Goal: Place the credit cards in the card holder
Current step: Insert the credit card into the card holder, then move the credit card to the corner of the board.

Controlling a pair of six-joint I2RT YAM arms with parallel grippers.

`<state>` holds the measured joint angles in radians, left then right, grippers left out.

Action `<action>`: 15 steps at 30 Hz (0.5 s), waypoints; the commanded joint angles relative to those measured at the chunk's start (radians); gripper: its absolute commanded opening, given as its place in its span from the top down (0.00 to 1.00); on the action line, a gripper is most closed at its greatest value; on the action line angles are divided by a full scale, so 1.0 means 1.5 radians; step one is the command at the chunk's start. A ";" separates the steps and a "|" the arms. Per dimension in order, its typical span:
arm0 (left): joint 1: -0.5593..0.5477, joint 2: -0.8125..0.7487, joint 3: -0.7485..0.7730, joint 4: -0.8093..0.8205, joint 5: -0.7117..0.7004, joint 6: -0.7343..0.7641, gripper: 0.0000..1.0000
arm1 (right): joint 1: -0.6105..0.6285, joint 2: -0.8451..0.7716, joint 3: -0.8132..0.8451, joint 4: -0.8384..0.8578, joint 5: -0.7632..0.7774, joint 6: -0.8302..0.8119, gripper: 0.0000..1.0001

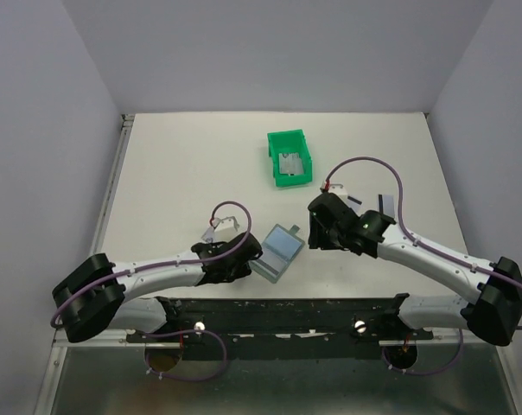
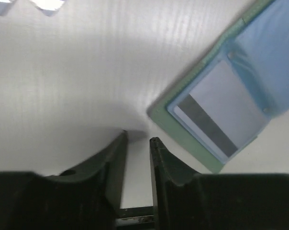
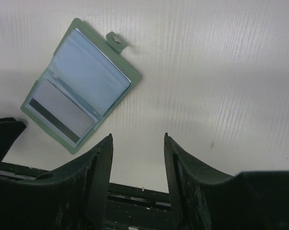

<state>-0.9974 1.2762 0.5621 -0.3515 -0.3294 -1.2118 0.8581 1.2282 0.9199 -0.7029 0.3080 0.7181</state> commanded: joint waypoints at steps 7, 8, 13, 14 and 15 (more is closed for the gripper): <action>0.265 -0.074 0.132 -0.089 -0.067 0.276 0.50 | 0.002 -0.026 -0.017 0.012 -0.019 0.010 0.45; 0.290 -0.059 0.138 -0.074 -0.055 0.295 0.50 | 0.003 -0.028 -0.019 0.011 -0.020 0.012 0.45; 0.356 0.038 0.153 -0.012 -0.002 0.334 0.52 | 0.002 -0.043 -0.027 0.011 -0.022 0.019 0.45; 0.358 0.056 0.156 0.000 0.002 0.337 0.53 | 0.002 -0.045 -0.030 0.011 -0.023 0.021 0.45; 0.361 0.070 0.158 0.014 0.005 0.343 0.53 | 0.002 -0.046 -0.031 0.011 -0.023 0.021 0.45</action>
<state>-0.4808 1.2926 0.7860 -0.4061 -0.3882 -0.7952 0.8581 1.1809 0.8925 -0.6960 0.2893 0.7315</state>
